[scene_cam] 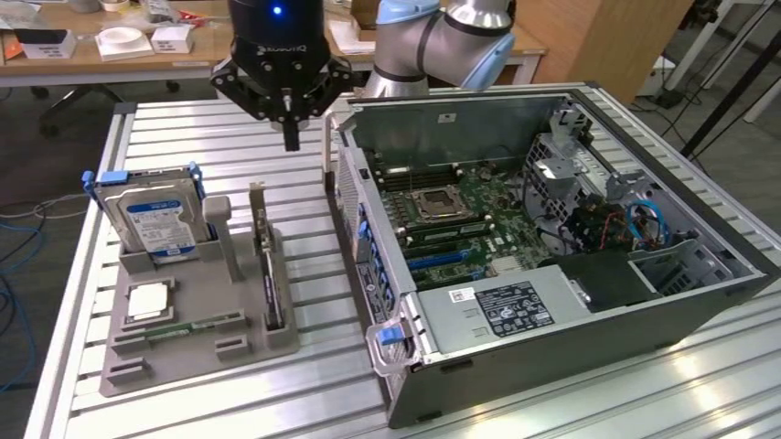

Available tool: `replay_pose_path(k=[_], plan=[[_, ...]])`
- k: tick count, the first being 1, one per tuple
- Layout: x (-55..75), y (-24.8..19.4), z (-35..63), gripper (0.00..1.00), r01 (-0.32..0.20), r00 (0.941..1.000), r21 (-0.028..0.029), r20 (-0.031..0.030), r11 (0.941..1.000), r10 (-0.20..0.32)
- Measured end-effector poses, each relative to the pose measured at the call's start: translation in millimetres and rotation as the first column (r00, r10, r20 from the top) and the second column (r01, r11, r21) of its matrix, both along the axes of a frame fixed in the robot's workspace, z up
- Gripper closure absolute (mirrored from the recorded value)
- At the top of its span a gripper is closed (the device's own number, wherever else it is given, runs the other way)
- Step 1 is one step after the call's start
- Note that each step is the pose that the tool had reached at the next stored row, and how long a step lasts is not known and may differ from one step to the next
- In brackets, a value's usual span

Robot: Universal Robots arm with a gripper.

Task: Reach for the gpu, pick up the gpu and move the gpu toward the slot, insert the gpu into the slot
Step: 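Reach for the gpu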

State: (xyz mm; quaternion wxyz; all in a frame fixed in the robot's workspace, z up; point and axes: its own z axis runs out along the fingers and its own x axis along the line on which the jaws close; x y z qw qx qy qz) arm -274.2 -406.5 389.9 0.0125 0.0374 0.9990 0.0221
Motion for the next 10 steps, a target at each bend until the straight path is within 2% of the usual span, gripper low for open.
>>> replay_pose_path(k=[10], plan=[[-20.4,-0.1,-0.4,0.89,0.0,1.0,0.0,0.0,1.0,0.0]])
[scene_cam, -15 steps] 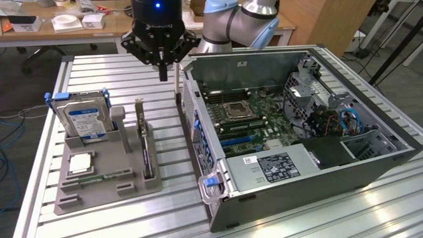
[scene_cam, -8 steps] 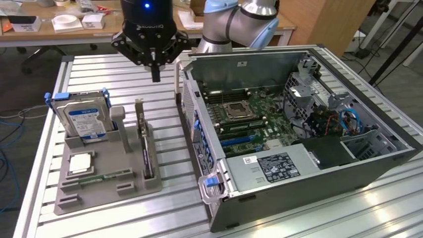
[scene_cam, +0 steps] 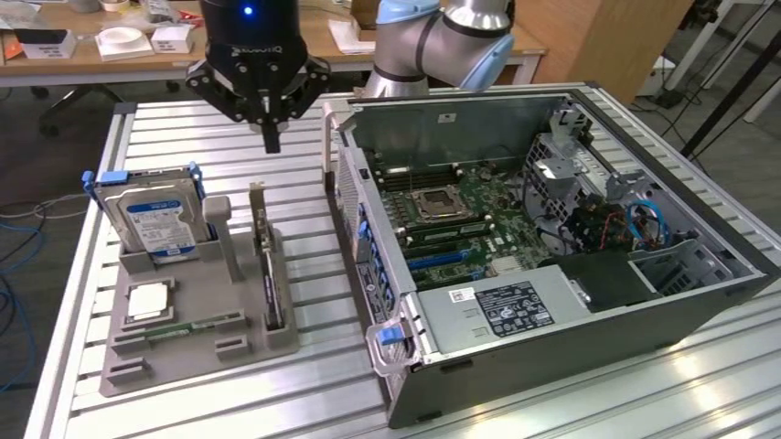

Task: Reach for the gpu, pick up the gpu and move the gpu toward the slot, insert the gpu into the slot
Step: 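Reach for the gpu, then pick up the gpu and move the gpu toward the slot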

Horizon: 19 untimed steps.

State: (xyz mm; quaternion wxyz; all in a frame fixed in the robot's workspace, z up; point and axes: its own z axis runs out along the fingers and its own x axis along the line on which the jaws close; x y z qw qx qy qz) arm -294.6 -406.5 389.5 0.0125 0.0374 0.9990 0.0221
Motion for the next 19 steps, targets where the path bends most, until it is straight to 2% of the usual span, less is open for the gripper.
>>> replay_pose_path(k=[12,19], plan=[[-25.3,-0.1,-0.4,0.89,0.0,1.0,0.0,0.0,1.0,0.0],[-26.4,-0.1,-0.4,0.89,0.0,1.0,0.0,0.0,1.0,0.0]])
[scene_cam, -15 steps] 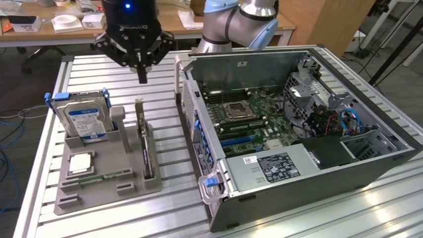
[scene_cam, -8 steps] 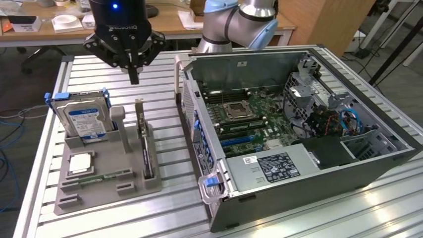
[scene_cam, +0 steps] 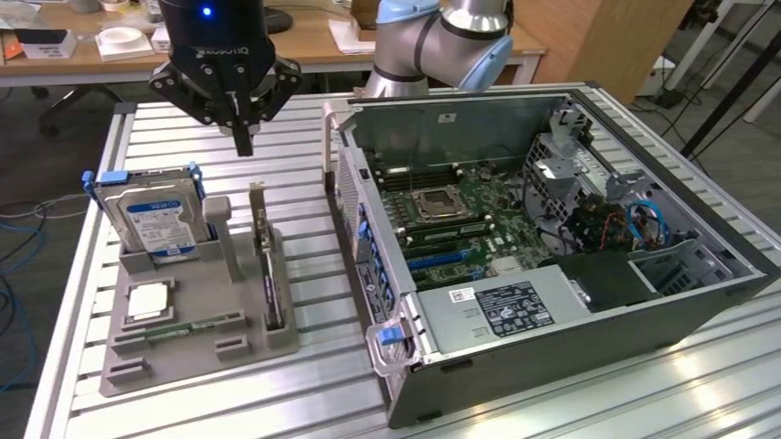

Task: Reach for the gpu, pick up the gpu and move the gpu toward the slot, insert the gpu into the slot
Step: 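Pick up the gpu and move the gpu toward the slot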

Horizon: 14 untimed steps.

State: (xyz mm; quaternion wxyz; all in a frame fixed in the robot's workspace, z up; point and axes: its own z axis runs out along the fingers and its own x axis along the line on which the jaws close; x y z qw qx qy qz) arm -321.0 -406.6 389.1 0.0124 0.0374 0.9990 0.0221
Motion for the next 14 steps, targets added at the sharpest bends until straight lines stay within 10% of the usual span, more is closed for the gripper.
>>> replay_pose_path(k=[9,14], plan=[[0.0,0.0,0.0,0.89,0.0,1.0,0.0,0.0,1.0,0.0],[-0.1,0.0,0.0,0.65,0.0,1.0,0.0,0.0,1.0,0.0]])
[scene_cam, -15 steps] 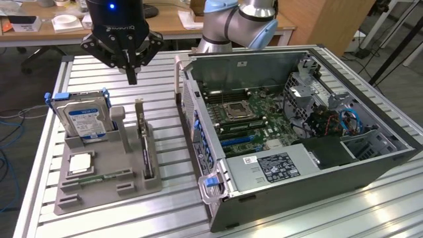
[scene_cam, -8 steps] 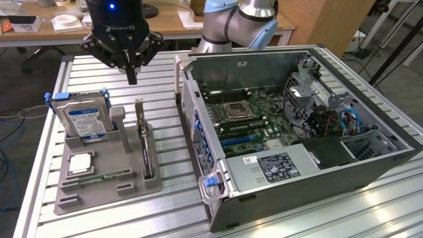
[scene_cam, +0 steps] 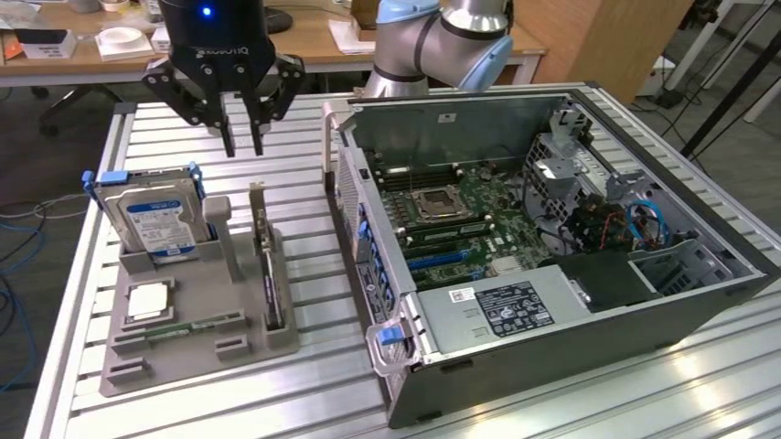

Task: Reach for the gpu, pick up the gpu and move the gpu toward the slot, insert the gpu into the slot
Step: 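Pick up the gpu and move the gpu toward the slot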

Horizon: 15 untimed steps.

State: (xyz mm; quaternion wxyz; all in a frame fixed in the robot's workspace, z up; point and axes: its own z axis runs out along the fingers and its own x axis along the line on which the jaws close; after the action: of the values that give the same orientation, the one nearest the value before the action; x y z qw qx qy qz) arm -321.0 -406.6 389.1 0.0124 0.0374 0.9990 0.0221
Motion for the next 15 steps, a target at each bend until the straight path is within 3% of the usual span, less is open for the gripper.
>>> replay_pose_path(k=[3,4,15], plan=[[0.0,0.0,0.0,0.59,0.0,1.0,0.0,0.0,1.0,0.0],[0.0,0.0,0.0,0.53,0.0,1.0,0.0,0.0,1.0,0.0],[-0.2,0.1,-1.6,0.53,0.0,1.0,0.0018,0.0002,1.0,0.0]])
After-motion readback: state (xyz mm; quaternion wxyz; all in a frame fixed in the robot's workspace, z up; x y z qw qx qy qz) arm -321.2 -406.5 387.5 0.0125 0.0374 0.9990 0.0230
